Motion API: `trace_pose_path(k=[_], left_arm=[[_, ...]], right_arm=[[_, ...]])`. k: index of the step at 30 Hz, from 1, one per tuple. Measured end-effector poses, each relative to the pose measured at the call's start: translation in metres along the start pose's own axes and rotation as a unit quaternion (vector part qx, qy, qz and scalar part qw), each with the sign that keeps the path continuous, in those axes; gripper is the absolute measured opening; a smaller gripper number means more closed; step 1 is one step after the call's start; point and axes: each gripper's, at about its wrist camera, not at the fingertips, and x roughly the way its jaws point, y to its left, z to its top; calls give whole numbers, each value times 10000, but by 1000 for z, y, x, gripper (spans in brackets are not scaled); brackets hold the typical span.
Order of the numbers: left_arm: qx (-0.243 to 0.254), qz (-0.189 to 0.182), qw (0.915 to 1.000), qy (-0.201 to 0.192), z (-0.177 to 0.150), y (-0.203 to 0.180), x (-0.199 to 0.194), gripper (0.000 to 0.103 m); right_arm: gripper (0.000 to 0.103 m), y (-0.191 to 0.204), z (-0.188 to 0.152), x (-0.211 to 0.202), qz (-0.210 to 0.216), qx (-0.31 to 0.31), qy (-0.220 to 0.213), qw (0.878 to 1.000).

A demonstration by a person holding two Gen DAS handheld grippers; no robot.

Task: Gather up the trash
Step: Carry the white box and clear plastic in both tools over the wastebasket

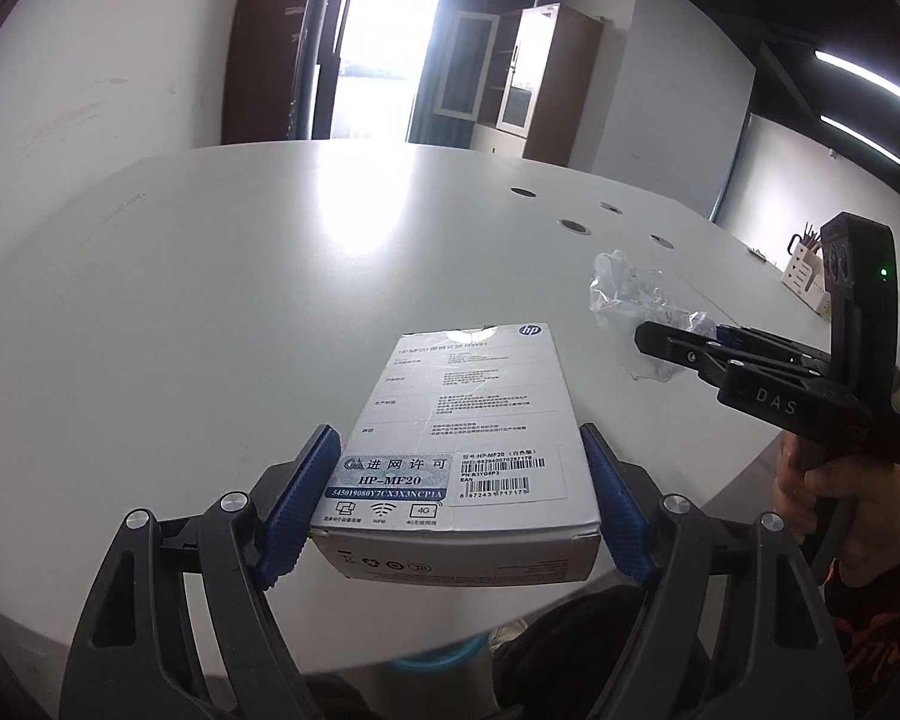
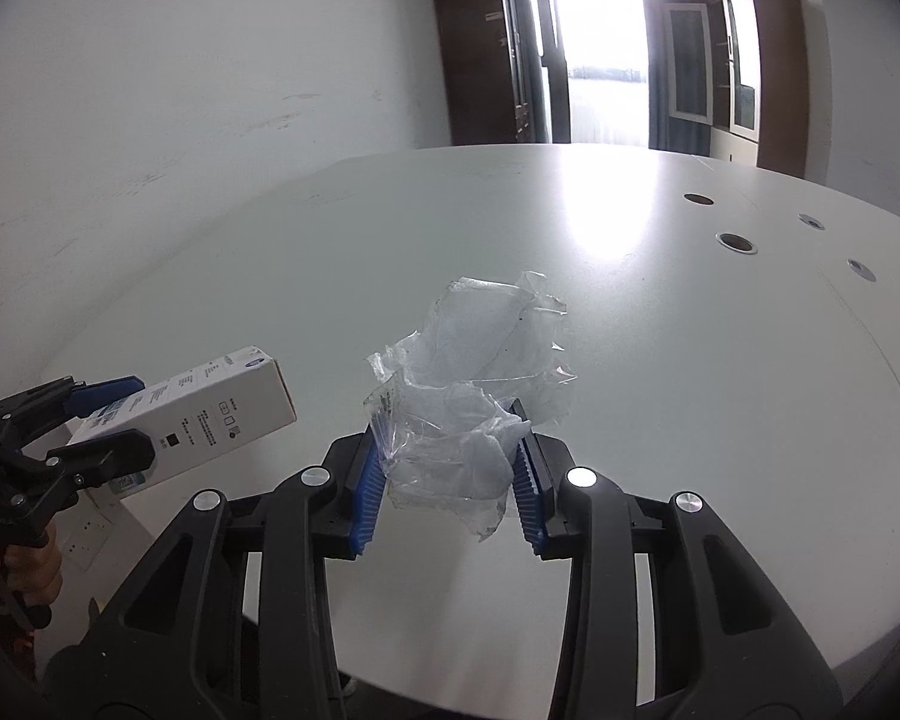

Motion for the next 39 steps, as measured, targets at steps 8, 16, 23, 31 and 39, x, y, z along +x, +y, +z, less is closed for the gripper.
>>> trace_pose_path(k=[8, 16, 23, 31, 39], left_arm=[[-100, -237, 9997, -56, -45, -8, -44, 78], [-203, -287, 9993, -82, -90, -13, -101, 78], [-258, -378, 9988, 177, -128, -22, -111, 78], [-567, -223, 9944, 866, -167, -2, -57, 78], [-905, -96, 9877, 1273, -191, 16, 7, 78]], right_arm=[[35, 29, -50, -41, 240, -37, -134, 9996], [35, 53, -95, -82, 434, -174, -124, 9988], [35, 75, -133, -88, 603, -366, 190, 9973], [35, 70, -173, -54, 642, -266, 767, 9946], [35, 59, -200, -9, 545, -50, 1269, 9904]])
